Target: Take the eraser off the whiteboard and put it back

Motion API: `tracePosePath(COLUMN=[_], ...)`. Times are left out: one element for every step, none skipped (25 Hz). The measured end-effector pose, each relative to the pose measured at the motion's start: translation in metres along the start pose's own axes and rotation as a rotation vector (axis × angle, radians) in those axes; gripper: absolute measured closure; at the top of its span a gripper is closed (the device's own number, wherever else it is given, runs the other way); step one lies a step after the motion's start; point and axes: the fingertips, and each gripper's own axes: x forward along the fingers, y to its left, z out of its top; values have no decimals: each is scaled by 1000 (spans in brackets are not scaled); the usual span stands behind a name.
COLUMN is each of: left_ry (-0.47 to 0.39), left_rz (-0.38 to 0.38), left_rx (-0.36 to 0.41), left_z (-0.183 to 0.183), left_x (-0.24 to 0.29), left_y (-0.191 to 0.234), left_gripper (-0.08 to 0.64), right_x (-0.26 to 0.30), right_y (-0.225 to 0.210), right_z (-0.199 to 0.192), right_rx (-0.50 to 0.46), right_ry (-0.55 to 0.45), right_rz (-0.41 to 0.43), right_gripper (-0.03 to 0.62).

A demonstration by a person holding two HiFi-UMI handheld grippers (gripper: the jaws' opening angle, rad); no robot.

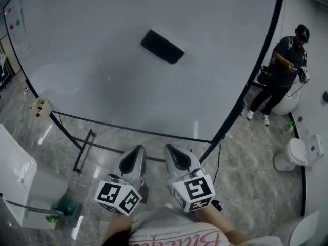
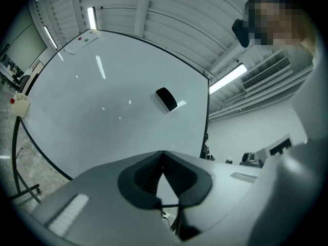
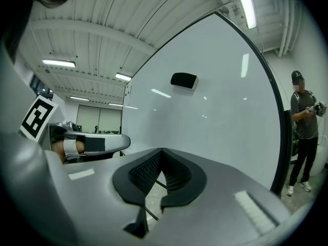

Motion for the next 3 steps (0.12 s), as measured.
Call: tracePosePath(left_ry=[1, 1, 1], left_rz=[-2, -5, -7], left_rx=[0, 0, 0], left_z=[-1, -1, -1], left_x=[0, 1, 1], left_y=[0, -1, -1], left_gripper=[560, 560, 560], right_x=[0, 0, 0], right_y=[-1, -2, -3], right_z=[0, 0, -1], right_rx=[0, 1, 2], right_ry=[1, 2, 3], right_rz=[-4, -8, -12], right_gripper=[592, 592, 592])
